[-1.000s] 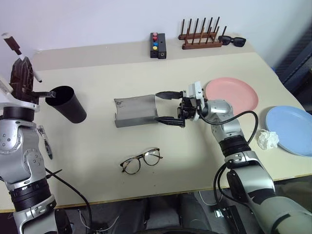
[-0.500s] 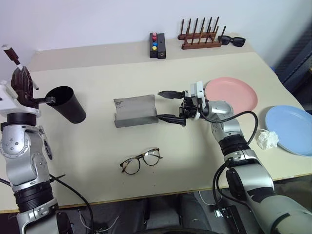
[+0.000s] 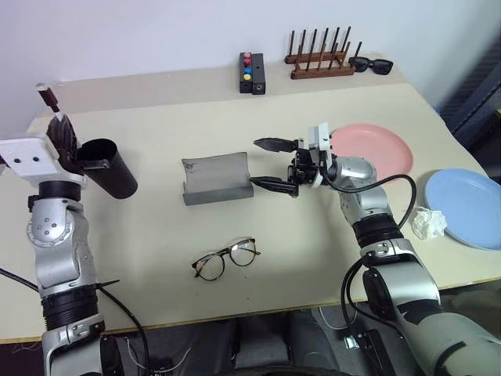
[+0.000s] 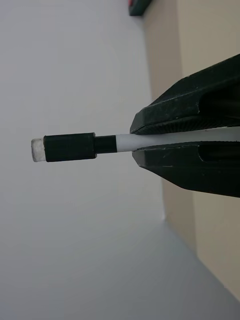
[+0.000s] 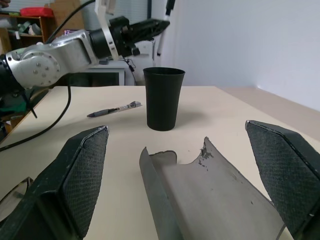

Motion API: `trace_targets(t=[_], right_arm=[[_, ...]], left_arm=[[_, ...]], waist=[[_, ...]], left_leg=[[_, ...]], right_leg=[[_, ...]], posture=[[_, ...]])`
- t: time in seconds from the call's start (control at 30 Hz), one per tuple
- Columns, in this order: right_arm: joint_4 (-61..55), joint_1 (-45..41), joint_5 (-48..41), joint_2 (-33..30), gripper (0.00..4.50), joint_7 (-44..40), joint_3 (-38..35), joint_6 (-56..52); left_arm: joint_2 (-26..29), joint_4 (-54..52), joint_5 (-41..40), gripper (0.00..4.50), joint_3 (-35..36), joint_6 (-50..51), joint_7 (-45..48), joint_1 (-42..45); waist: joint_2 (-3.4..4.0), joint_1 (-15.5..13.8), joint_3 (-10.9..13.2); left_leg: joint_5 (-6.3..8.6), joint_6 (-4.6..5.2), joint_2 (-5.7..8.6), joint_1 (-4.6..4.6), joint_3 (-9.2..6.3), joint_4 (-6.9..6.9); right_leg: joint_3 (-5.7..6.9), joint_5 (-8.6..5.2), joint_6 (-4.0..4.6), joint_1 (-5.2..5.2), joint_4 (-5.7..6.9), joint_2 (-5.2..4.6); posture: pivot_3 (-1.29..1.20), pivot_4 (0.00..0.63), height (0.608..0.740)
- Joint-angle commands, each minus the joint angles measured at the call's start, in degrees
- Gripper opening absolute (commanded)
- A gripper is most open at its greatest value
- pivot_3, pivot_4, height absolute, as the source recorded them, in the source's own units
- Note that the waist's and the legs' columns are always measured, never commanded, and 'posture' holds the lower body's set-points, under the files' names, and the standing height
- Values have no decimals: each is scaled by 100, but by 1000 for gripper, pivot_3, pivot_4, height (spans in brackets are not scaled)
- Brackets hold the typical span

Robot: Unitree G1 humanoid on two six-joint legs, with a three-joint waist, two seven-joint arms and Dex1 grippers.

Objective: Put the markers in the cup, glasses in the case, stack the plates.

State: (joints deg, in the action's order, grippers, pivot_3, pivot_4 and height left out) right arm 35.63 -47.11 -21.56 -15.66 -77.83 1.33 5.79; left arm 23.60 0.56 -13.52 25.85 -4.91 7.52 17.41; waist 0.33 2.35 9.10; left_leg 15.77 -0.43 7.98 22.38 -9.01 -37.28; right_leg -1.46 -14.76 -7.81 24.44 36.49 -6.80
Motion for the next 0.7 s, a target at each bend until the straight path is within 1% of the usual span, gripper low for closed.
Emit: trace_targets(t=[0.03,0.33,0.43,0.63,0.67,0.7], right_arm=[[-275,-70,-100,-9,4500,38,-116,-2],[-358,1,-93,-16,4500,100,-113,-13],[-400,42,-94,-32,4500,98,-104,-32],[-393,40,-88,-58,4500,86,-103,-42],[-396,40,-87,-58,4500,89,-102,-42],[-392,38,-85,-58,4500,93,-100,-40]], left_arm=[[41,5,54,24,13,-197,-46,83],[49,111,48,24,-16,-261,-1,43],[44,90,44,1153,-13,-270,6,16],[8,80,69,4156,-37,-316,2,-55],[8,73,71,4418,-42,-326,3,-59],[8,56,56,4418,-50,-333,13,-51]], waist=[[0,2,0],[0,2,0],[0,2,0],[0,5,0],[0,5,0],[0,5,0]], left_leg=[[0,0,0,0,0,0],[0,0,0,0,0,0],[0,0,0,0,0,0],[0,0,0,0,0,0],[0,0,0,0,0,1],[0,0,0,0,0,1]], right_leg=[[0,0,0,0,0,0],[0,0,0,0,0,0],[0,0,0,0,0,0],[0,0,0,0,1,0],[0,0,0,0,1,0],[0,0,0,1,1,0]], posture=[[0,150,740],[0,150,740],[0,150,740],[0,150,740],[0,150,740],[0,150,740]])
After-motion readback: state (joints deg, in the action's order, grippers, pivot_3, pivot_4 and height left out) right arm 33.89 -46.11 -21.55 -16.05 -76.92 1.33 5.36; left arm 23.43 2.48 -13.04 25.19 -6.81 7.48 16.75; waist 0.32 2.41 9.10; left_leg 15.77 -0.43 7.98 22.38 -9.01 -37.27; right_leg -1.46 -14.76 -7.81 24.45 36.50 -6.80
